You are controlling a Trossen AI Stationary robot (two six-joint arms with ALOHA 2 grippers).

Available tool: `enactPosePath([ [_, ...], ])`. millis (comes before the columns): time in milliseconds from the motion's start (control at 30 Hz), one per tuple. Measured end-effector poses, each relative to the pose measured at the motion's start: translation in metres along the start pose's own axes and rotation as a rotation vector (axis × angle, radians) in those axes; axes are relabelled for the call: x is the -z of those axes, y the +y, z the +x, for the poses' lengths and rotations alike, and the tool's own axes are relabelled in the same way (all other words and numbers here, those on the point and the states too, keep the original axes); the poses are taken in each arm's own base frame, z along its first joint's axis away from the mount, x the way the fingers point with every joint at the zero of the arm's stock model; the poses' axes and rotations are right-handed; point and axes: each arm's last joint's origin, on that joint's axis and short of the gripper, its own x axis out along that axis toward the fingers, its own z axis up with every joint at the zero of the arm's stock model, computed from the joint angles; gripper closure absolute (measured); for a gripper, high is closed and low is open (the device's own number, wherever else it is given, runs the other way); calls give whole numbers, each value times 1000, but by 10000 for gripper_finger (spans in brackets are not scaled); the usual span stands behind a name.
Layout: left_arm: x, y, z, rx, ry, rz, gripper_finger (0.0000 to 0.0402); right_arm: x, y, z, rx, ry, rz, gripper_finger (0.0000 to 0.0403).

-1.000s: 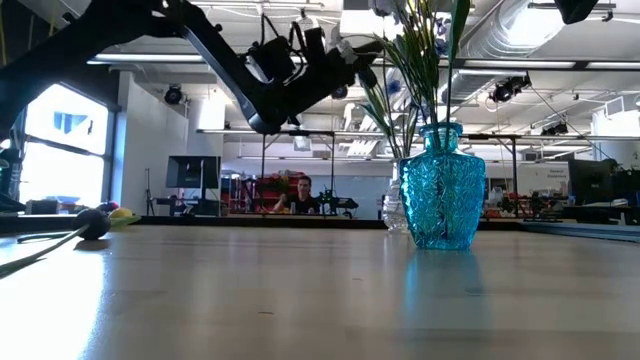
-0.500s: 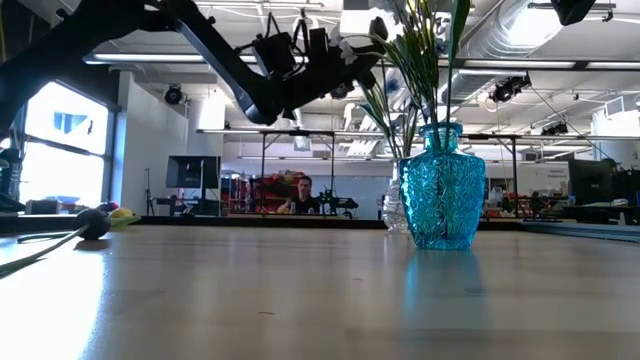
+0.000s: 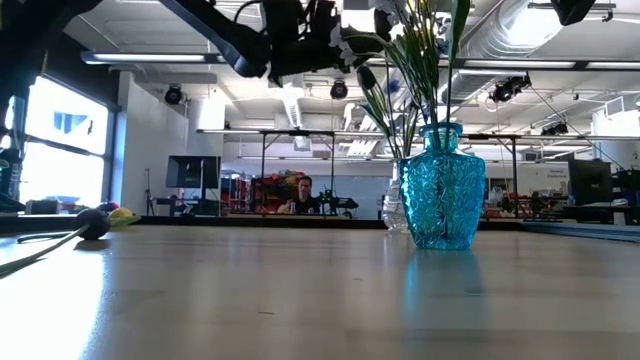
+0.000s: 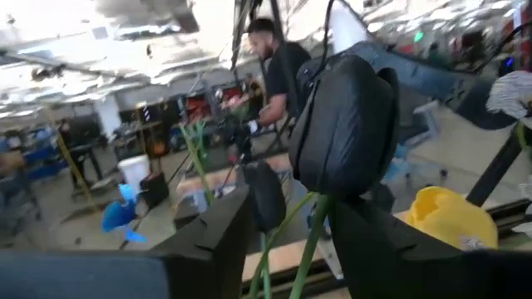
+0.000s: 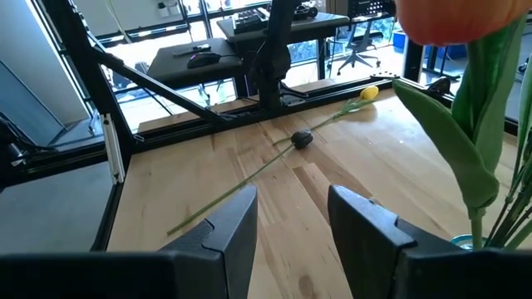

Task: Sort flowers into vase by color
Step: Put the black tulip into the transparent flower vase, then put the orange tulip into the blue flower vase

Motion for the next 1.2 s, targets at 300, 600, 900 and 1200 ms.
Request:
enactPosePath([
  [300,-13,0,-7,-82,95,-64,182,0,0,0,1,3,-7,256],
  [600,-42,-1,-2,-173,353,-92,165,1,-1,0,12,5,-19,256],
  [900,-61,-17,1,-300,692,-111,165,2,-1,0,13,7,-18,256],
  [1200,-60,-22,-15,-283,928,-168,165,2,-1,0,14,8,-23,256],
])
